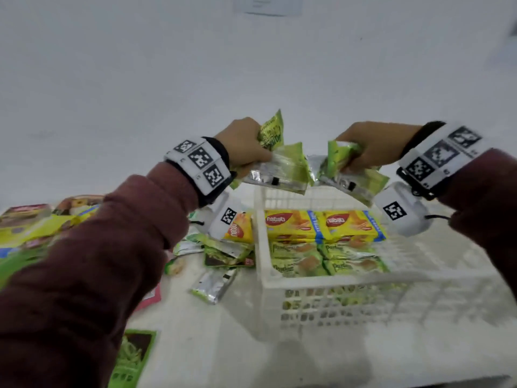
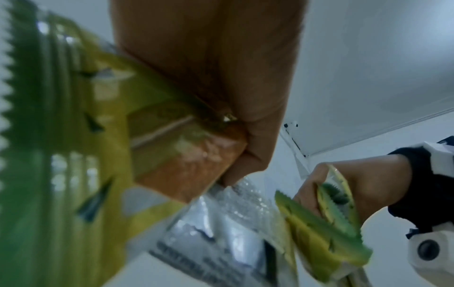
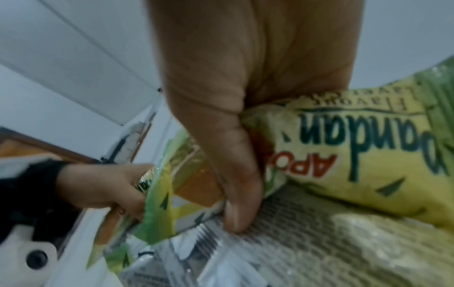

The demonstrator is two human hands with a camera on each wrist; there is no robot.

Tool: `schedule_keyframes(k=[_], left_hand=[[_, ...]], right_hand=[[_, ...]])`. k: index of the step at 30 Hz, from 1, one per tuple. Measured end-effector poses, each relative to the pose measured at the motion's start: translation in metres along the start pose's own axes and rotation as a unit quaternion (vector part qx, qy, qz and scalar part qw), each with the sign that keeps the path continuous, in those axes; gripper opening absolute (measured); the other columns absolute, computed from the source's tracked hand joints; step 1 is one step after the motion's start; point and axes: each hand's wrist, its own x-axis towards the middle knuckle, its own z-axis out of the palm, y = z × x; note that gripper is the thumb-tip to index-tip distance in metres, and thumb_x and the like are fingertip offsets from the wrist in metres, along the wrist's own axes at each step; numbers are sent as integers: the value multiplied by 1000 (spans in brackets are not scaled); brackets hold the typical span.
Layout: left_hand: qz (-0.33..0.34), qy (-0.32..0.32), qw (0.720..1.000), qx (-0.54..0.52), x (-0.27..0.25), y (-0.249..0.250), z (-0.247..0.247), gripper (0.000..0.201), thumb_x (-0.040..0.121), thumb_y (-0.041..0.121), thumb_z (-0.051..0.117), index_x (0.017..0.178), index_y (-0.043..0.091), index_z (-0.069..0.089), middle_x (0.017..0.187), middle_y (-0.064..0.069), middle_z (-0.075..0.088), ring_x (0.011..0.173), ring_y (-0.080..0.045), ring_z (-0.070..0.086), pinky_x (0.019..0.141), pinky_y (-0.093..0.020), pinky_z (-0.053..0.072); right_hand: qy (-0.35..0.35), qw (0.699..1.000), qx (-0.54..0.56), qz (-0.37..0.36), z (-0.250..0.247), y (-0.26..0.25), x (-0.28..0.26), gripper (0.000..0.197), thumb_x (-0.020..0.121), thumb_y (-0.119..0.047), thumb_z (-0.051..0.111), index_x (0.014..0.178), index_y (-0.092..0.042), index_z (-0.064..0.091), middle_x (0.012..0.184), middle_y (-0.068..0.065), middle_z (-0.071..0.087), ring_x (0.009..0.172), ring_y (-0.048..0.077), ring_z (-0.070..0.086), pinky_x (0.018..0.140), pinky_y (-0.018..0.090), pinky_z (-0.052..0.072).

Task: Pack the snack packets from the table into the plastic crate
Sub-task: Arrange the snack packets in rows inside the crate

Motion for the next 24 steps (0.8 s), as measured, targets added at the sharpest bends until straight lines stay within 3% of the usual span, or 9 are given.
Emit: schedule_keyframes(k=[3, 6, 9, 10, 12, 15, 18, 21, 24], left_hand=[[-14, -35, 999, 34, 32, 30, 40, 37, 81, 21, 66, 55, 12, 42, 56, 0, 47, 54, -15, 47, 45, -22, 33], [-33, -72, 994, 76, 60, 48, 78, 32, 82, 21, 66, 61, 8, 46, 64, -2, 51, 66, -18, 49, 45, -21, 33], [-60, -101, 988, 102, 77, 55, 110, 19, 82, 19, 66, 83, 1, 60, 80, -7, 55, 74, -19, 51, 51, -24, 38], [-71, -107, 985, 112, 83, 56, 120, 19, 82, 19, 66, 82, 2, 59, 82, -8, 54, 76, -20, 51, 57, -26, 39], [-93, -113, 980, 132, 93, 52, 138, 28, 81, 18, 66, 65, 6, 47, 79, -8, 52, 76, -22, 50, 64, -26, 39], [-120, -129, 972, 157, 99, 46, 159, 34, 81, 15, 65, 58, 9, 40, 64, -4, 47, 74, -24, 52, 58, -27, 40], [-139, -169, 954, 203, 93, 38, 172, 14, 83, 14, 64, 80, 4, 54, 81, -7, 57, 85, -27, 59, 67, -28, 45], [-135, -176, 944, 243, 87, 21, 185, 35, 85, 16, 63, 118, 6, 55, 119, -9, 57, 109, -27, 57, 86, -32, 48], [-111, -155, 948, 255, 87, 17, 188, 41, 86, 15, 61, 126, 13, 51, 126, -9, 54, 115, -26, 54, 91, -35, 47]], right_hand=[[-22, 998, -37, 34, 17, 51, 11, 14, 74, -1, 69, 76, -9, 58, 73, 8, 59, 74, 20, 54, 71, 29, 42], [-46, 996, -63, 37, 37, 90, 23, 11, 76, -2, 65, 78, -10, 58, 81, 10, 60, 80, 18, 52, 73, 27, 39], [-64, 995, -79, 22, 59, 116, 35, 11, 78, -5, 63, 88, -7, 64, 95, 14, 66, 83, 18, 53, 74, 25, 38], [-72, 994, -84, 15, 66, 124, 41, 15, 79, -7, 63, 94, -5, 65, 99, 14, 67, 86, 20, 56, 75, 27, 40], [-88, 992, -92, -4, 79, 132, 52, 17, 81, -11, 62, 97, -6, 65, 103, 14, 67, 97, 26, 60, 79, 30, 45], [-107, 988, -111, -27, 102, 135, 63, 27, 85, -22, 61, 111, -14, 60, 116, 11, 63, 108, 28, 58, 87, 36, 47], [-127, 978, -157, -53, 122, 138, 67, 44, 88, -30, 58, 130, -20, 46, 126, 8, 56, 112, 27, 56, 87, 34, 46], [-120, 966, -204, -100, 140, 145, 67, 48, 91, -23, 53, 135, -20, 34, 121, 8, 55, 104, 27, 58, 79, 35, 48], [-80, 966, -213, -121, 147, 153, 66, 52, 90, -14, 53, 135, -16, 27, 121, 9, 49, 92, 28, 59, 65, 32, 44]])
